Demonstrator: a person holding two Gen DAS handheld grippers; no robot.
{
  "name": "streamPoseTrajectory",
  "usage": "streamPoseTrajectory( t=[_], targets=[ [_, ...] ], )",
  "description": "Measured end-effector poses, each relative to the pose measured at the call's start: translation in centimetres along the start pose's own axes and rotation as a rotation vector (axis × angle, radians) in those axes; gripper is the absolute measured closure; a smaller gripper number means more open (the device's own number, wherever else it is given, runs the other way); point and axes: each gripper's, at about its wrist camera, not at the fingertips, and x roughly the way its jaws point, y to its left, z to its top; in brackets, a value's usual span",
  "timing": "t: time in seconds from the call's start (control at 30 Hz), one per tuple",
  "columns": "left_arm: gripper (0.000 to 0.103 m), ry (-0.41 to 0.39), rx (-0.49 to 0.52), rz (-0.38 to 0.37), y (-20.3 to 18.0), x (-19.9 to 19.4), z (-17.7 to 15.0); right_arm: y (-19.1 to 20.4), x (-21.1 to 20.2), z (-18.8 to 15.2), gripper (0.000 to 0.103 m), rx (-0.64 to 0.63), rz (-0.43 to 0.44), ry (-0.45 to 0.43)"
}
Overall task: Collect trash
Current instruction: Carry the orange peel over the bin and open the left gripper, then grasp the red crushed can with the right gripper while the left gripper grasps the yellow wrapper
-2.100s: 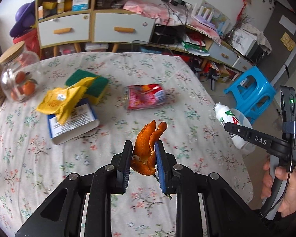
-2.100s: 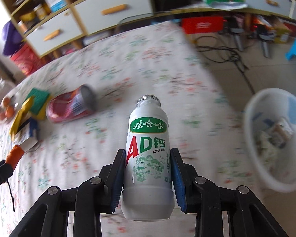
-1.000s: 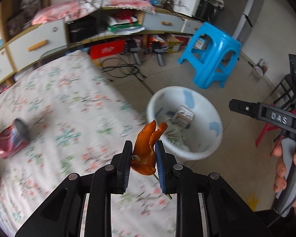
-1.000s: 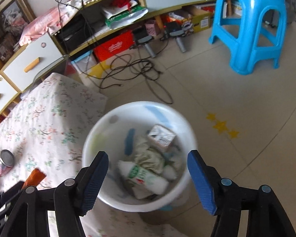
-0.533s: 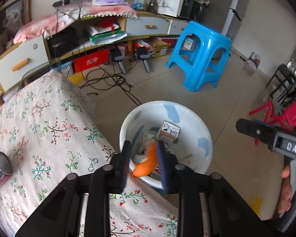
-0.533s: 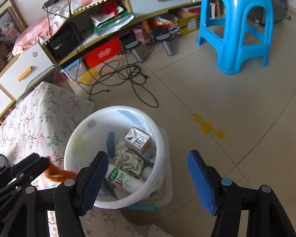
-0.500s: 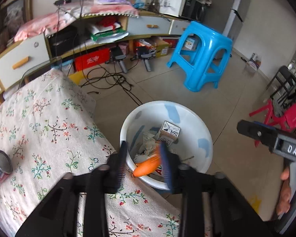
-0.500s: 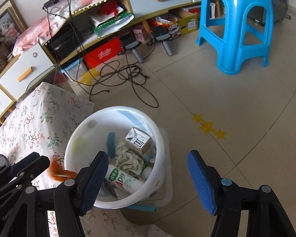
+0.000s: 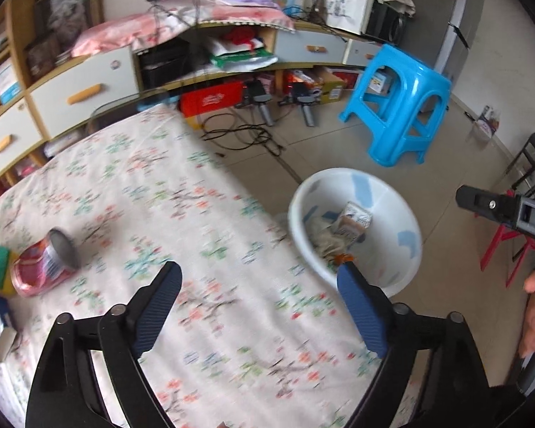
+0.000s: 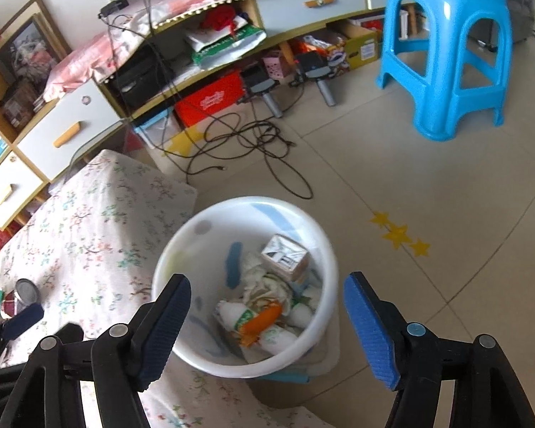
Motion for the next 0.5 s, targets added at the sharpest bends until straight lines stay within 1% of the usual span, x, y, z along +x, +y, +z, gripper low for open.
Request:
streamPoseTrajectory(
  t=[0.13,0.2,0.37,0.5],
  targets=[
    [0.006,-0.002,-0.015,0.038,2.7,-1.5,-1.4,1.7,0.3,-0.3,0.017,-0.028,0.017,0.013],
    [0.005,-0.002,-0.023,0.058,3.9,-2.1,-1.9,2.8,0.5,-0.5,0.015,-0.041,0.028,0.024],
    [0.004,0.018,-0.057,0.150,8.1,-3.6,-3.3,5.4,1.2,-1.1,0.009,-0.080,0.035,0.046],
    [0.004,0.020,-0.111,0.224,12.1,-4.7,-4.3,8.0,1.7,-1.4,0.007,-0.118,0.040,0.052]
  ],
)
